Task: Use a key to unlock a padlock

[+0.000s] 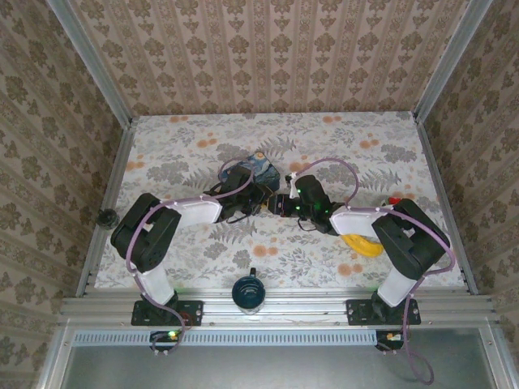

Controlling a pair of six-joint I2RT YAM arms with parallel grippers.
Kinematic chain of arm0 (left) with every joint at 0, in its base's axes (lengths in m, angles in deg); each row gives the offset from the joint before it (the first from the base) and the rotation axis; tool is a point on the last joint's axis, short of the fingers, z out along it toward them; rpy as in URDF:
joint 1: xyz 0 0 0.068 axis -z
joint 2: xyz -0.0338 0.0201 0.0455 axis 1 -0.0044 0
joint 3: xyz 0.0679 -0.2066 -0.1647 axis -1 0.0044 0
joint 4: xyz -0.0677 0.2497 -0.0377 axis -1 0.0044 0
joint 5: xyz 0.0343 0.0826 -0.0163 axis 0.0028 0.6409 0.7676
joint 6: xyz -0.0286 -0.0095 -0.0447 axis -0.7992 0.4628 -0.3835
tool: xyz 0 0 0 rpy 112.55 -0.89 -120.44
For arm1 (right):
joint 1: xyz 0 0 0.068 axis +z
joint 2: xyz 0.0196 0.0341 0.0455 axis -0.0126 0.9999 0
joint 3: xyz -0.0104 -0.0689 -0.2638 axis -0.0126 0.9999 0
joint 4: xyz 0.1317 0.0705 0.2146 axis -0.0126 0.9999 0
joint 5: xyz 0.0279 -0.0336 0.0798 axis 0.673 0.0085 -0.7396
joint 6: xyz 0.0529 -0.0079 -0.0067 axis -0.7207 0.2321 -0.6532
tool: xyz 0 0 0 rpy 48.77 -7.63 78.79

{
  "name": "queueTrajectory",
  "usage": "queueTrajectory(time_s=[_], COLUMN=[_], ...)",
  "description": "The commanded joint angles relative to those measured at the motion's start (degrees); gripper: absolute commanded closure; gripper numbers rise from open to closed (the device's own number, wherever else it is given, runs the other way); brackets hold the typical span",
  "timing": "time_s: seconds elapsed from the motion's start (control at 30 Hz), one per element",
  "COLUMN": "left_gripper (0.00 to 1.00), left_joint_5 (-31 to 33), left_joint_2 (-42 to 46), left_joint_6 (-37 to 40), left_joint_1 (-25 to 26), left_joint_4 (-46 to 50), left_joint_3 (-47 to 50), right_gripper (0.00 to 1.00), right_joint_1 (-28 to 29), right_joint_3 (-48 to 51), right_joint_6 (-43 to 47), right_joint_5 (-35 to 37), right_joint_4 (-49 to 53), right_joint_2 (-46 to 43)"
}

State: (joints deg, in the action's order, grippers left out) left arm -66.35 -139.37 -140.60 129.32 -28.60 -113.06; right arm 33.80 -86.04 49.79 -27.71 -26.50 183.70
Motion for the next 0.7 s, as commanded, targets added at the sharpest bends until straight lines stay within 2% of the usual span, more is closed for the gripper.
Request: queueTrajectory(time_s=[0.0,0.37,0.43,0.5,0.6,0.67], left_gripper=[0.79,0.78,0.78,0.76,0.62,0.58], left_joint_5=[-10.7,-11.9,-12.0,-12.1,-11.8,-11.2], left_joint_2=[-0.9,0.1,0.1,0.2,0.9,1.7], left_joint_6=[-7.5,-8.2,-8.2,-8.3,-8.3,-8.2], left_joint_1=[0.7,0.7,0.7,0.7,0.5,0.2], left_joint_4=[4.7,4.1,3.9,3.8,3.7,3.6], left_joint_3=[2.5,3.2,3.2,3.3,3.8,4.7], right_gripper=[0.63,0.66,0.70,0.83,0.91,0.94], right_joint_1=[1.1,1.2,1.2,1.1,0.8,0.5], right_joint_3=[0.6,-0.6,-0.6,-0.5,0.6,1.1], right_joint_6=[1.4,-2.0,-3.6,-5.7,-9.4,-11.9], right_joint_5=[2.5,3.0,3.1,3.5,3.6,3.8], right_joint_4=[-3.3,-9.0,-10.4,-11.7,-14.6,-15.6], right_joint_2=[1.4,5.8,6.7,7.6,8.5,8.9])
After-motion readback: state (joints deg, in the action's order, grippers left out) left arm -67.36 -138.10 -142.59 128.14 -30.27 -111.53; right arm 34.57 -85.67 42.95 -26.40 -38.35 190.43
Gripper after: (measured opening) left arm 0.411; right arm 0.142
